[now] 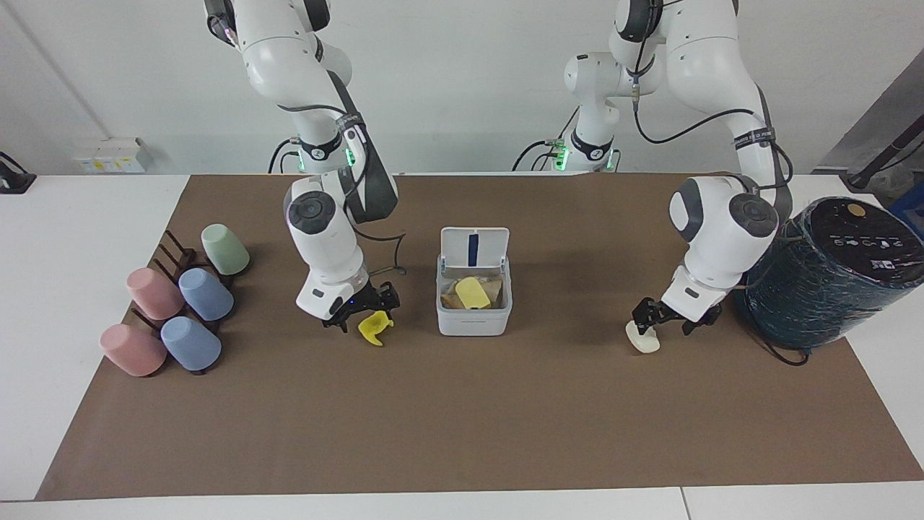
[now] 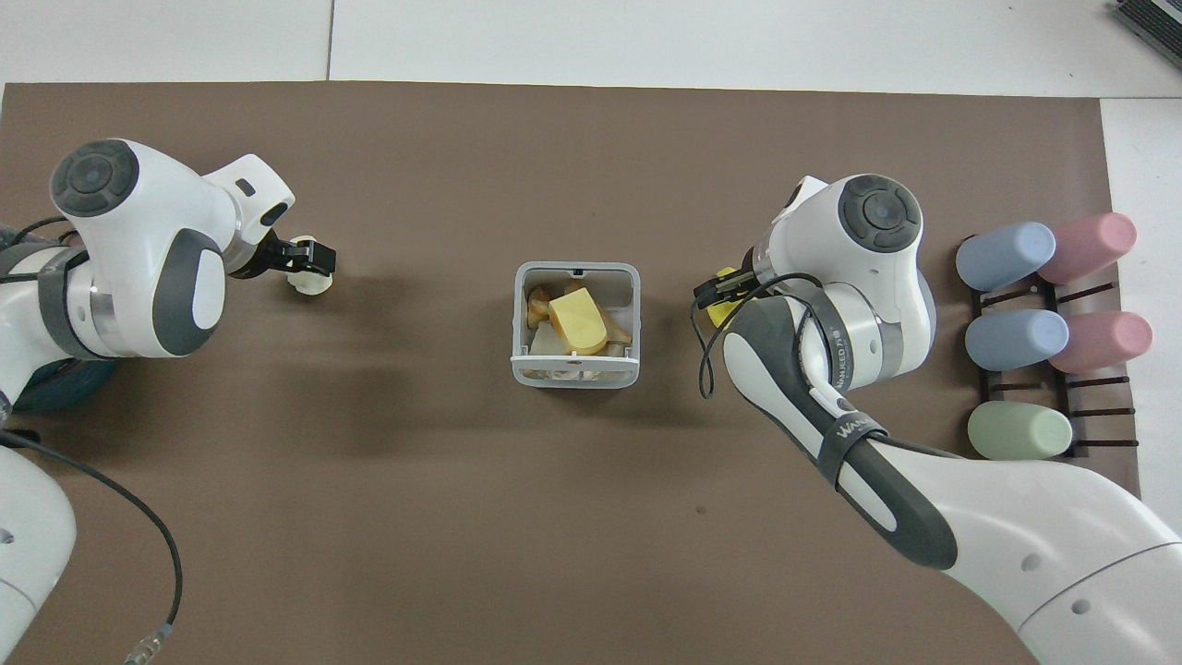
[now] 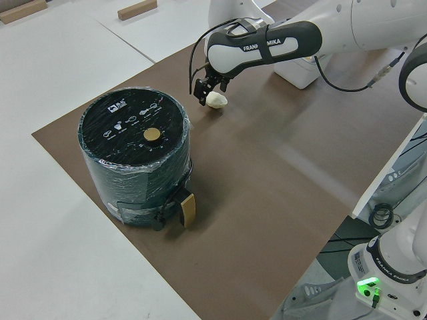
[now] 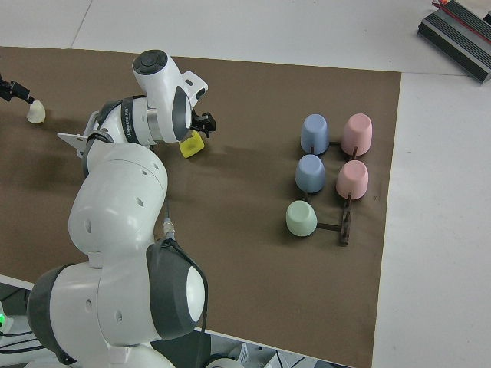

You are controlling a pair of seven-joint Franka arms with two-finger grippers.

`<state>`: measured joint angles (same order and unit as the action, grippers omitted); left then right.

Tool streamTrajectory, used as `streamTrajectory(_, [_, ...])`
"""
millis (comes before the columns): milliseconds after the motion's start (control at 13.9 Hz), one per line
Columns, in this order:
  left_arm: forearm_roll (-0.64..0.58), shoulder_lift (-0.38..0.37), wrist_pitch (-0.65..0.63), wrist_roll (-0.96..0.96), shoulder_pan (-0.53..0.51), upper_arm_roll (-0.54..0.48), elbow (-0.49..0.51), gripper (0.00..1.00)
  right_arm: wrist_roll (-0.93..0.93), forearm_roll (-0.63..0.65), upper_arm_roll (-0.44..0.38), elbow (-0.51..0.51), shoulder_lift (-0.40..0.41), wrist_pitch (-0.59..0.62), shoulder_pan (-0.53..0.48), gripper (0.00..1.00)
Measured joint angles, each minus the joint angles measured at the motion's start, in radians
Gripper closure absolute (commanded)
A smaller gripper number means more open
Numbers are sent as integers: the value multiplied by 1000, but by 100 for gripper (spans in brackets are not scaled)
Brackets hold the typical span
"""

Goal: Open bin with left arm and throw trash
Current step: 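Grasp the yellow piece with the right gripper while the left gripper grasps the cream item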

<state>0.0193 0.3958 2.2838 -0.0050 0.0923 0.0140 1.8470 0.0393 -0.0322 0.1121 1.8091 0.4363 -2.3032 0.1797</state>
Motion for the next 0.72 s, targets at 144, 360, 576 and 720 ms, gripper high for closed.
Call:
streamTrajectory(144, [1, -4, 18, -35, 24, 3, 49, 17, 38, 0, 1, 2, 4, -1, 16, 0])
streamTrajectory(360, [1, -17, 18, -55, 46, 4, 60, 31, 113, 0, 0, 20, 4, -3, 14, 0])
streamTrajectory(576, [1, -29, 23, -56, 45, -2, 58, 22, 130, 0, 1, 57, 4, -61, 15, 0])
streamTrajectory(720, [1, -31, 42, -56, 45, -4, 58, 18, 137, 0, 0, 69, 4, -79, 14, 0])
